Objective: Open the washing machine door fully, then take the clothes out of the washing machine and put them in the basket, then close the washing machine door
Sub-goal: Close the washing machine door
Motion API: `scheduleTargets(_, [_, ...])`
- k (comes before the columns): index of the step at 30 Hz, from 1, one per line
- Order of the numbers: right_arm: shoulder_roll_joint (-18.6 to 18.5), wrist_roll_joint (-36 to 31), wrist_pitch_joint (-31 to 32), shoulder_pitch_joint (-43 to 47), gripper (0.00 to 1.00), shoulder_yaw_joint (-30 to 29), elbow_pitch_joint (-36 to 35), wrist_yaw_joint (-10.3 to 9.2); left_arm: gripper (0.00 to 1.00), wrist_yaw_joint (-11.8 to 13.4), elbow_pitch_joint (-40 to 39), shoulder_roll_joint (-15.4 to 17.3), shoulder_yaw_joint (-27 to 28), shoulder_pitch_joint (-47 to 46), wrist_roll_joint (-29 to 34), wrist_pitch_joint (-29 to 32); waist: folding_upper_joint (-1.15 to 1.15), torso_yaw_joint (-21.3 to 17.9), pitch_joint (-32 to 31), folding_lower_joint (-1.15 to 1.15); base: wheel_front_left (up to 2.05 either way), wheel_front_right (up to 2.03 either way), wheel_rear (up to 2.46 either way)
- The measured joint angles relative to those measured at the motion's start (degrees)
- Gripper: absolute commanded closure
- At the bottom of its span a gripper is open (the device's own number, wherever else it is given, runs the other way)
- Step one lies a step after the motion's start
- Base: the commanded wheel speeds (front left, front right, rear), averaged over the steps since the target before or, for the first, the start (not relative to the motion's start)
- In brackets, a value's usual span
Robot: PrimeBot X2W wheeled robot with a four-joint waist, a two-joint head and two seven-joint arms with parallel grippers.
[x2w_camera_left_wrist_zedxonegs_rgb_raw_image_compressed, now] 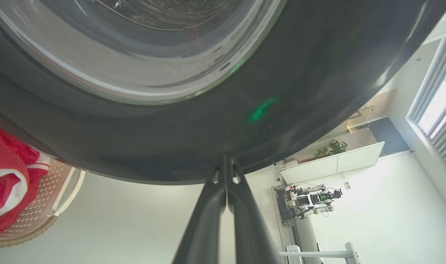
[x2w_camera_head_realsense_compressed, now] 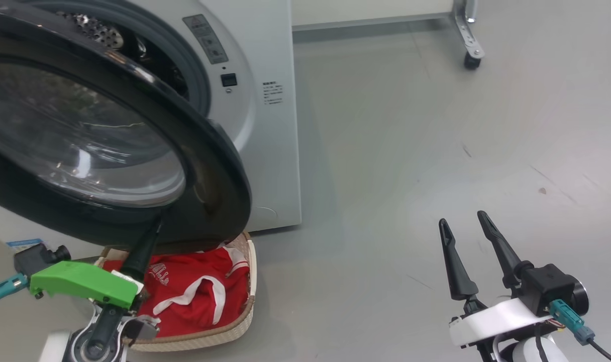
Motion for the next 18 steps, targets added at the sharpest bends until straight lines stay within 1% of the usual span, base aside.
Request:
scheduleTargets(4, [-0.4, 0.0, 0.0, 0.7, 0.00, -0.2, -0.2, 0.01, 1.00, 0.0, -1.7, 1.3, -0.5, 1.7, 5.0, -3.4, 0.00, 1.9, -0.8, 0.00, 0.00, 0.00, 0.00])
scheduleTargets(7, [-0.4, 0.0, 0.0, 0.7, 0.00, -0.1, -0.6, 0.02, 1.00, 0.0, -3.0, 2.7, -1.2, 3.2, 10.3, -6.4, 0.00, 3.2, -1.4, 0.00, 0.00, 0.00, 0.00])
scheduleTargets(8, [-0.4, 0.0, 0.0, 0.7, 0.00, -0.1, -0.6, 0.02, 1.00, 0.0, -3.0, 2.7, -1.2, 3.2, 10.3, -6.4, 0.00, 3.2, -1.4, 0.00, 0.00, 0.00, 0.00])
scheduleTargets(12, [-0.5, 0.0, 0.0, 0.9, 0.00, 0.0, -0.9, 0.30, 1.00, 0.0, -5.1, 3.3, -1.3, 4.9, 15.8, -11.9, 0.00, 4.6, -2.1, 0.00, 0.00, 0.00, 0.00])
scheduleTargets(16, [-0.5, -0.1, 0.0, 1.3, 0.00, 0.2, -1.2, 0.36, 1.00, 0.0, -7.8, 5.2, -2.3, 5.7, 23.3, -17.3, 0.00, 5.9, -2.5, 0.00, 0.00, 0.00, 0.00])
scheduleTargets(18, [-0.5, -0.1, 0.0, 1.6, 0.00, 0.3, -1.3, 0.36, 1.00, 0.0, -8.7, 7.1, -3.9, 6.3, 28.7, -19.4, 0.00, 6.4, -2.5, 0.00, 0.00, 0.00, 0.00])
